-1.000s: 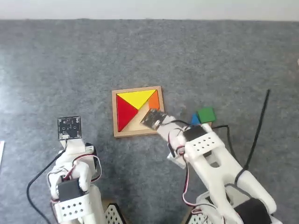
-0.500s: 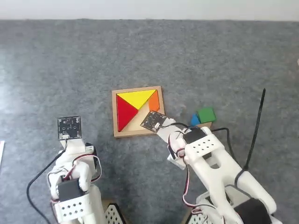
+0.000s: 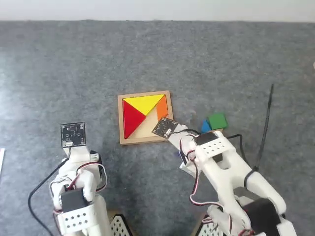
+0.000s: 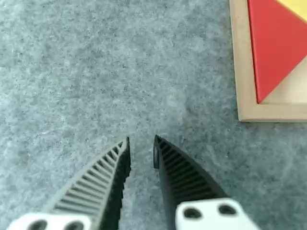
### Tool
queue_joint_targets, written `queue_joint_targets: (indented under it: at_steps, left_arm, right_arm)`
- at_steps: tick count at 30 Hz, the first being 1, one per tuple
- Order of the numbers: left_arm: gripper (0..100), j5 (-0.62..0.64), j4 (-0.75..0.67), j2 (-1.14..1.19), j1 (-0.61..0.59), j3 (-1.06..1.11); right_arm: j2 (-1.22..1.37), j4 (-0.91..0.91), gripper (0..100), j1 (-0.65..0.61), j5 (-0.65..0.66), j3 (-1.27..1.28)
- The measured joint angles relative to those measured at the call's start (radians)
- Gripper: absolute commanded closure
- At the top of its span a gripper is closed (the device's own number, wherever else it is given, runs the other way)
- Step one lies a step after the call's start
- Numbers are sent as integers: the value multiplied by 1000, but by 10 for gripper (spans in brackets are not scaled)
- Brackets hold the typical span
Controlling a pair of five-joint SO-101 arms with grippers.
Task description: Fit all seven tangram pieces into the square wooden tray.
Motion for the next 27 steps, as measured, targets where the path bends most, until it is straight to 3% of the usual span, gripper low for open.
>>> queue_joint_targets:
  at_steps: [27]
  left_arm:
    - [920, 0, 0, 0, 0, 0]
  right_arm:
    - [109, 34, 692, -40, -58, -104]
